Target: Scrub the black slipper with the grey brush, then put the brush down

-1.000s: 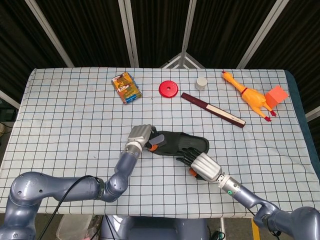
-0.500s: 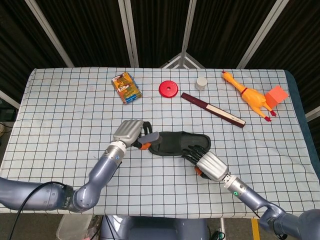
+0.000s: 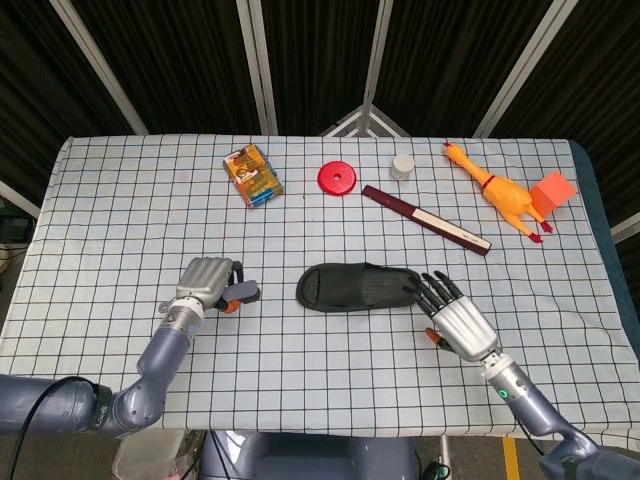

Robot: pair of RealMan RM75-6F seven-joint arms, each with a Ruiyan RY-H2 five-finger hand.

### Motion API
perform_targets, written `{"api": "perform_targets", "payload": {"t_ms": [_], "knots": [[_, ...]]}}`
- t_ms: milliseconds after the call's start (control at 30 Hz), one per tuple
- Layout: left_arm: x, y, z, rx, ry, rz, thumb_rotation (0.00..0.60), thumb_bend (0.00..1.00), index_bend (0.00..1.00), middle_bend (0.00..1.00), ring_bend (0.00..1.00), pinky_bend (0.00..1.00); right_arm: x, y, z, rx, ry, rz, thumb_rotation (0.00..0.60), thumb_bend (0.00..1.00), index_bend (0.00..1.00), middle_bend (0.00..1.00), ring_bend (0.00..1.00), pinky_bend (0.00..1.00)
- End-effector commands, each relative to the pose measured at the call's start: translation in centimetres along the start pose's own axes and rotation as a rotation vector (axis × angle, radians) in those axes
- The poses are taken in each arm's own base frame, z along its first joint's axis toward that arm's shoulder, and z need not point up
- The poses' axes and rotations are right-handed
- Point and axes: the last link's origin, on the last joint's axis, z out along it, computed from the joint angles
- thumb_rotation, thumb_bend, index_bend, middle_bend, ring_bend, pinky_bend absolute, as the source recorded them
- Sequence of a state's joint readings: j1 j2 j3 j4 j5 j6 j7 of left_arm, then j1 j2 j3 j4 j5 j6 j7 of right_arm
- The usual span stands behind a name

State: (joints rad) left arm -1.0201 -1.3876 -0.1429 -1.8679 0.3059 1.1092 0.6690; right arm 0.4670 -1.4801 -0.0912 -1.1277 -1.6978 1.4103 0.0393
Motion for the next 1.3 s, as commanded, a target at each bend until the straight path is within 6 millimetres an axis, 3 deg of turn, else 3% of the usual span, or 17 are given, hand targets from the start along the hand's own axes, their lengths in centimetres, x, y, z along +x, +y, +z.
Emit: {"api": "perform_targets", "payload": {"t_ms": [33, 200, 367, 467, 533, 633, 833, 1100, 1300], "knots": [[-2.6, -2.8, -0.1, 0.017, -0.013, 0.048, 0.6, 0.54, 0.68, 0.66, 0.51, 0.55, 3.4, 3.1, -3.1, -0.149, 0.1, -0.011, 0.6, 0.4, 0.0, 0.06, 0.0, 0.06], [-3.7, -4.9, -0.5, 0.018, -0.007, 0.133, 0.6, 0.54, 0.69, 0.66, 0.51, 0.56, 7.1, 5.9, -7.7, -0.307, 0.229, 0.044, 0.6, 0.4, 0.0, 0.05, 0.0, 0.06], [-4.9, -5.8, -0.1, 0.026, 0.027, 0.266, 0.6, 0.53, 0.68, 0.66, 0.51, 0.56, 8.2, 6.2, -10.0, -0.344, 0.26, 0.051, 0.6, 0.4, 0.0, 0.05, 0.0, 0.06], [-5.5, -5.5, 0.0, 0.011, 0.047, 0.286, 0.6, 0.48, 0.67, 0.65, 0.51, 0.56, 8.2, 6.0, -10.2, -0.341, 0.249, 0.054, 0.6, 0.4, 0.0, 0.05, 0.0, 0.06], [-5.7, -5.3, 0.1, 0.002, 0.061, 0.302, 0.6, 0.4, 0.63, 0.63, 0.49, 0.55, 8.0, 5.9, -10.1, -0.339, 0.237, 0.057, 0.6, 0.4, 0.0, 0.05, 0.0, 0.06], [-6.0, -5.1, 0.2, -0.011, 0.083, 0.328, 0.6, 0.23, 0.48, 0.56, 0.46, 0.55, 7.5, 5.9, -10.0, -0.341, 0.21, 0.055, 0.6, 0.4, 0.0, 0.05, 0.0, 0.06], [-6.8, -4.9, 0.2, -0.035, 0.081, 0.352, 0.6, 0.07, 0.22, 0.36, 0.31, 0.5, 7.7, 5.7, -9.9, -0.339, 0.212, 0.056, 0.6, 0.4, 0.0, 0.05, 0.0, 0.06], [-6.9, -4.8, -0.7, -0.076, 0.067, 0.289, 0.6, 0.0, 0.08, 0.15, 0.17, 0.41, 7.7, 5.9, -10.0, -0.356, 0.187, 0.053, 0.6, 0.4, 0.0, 0.05, 0.0, 0.06], [-3.4, -6.0, -3.9, -0.164, 0.199, 0.154, 0.6, 0.0, 0.04, 0.11, 0.12, 0.32, 8.5, 6.5, -10.6, -0.396, 0.207, 0.047, 0.6, 0.4, 0.0, 0.05, 0.0, 0.06]]}}
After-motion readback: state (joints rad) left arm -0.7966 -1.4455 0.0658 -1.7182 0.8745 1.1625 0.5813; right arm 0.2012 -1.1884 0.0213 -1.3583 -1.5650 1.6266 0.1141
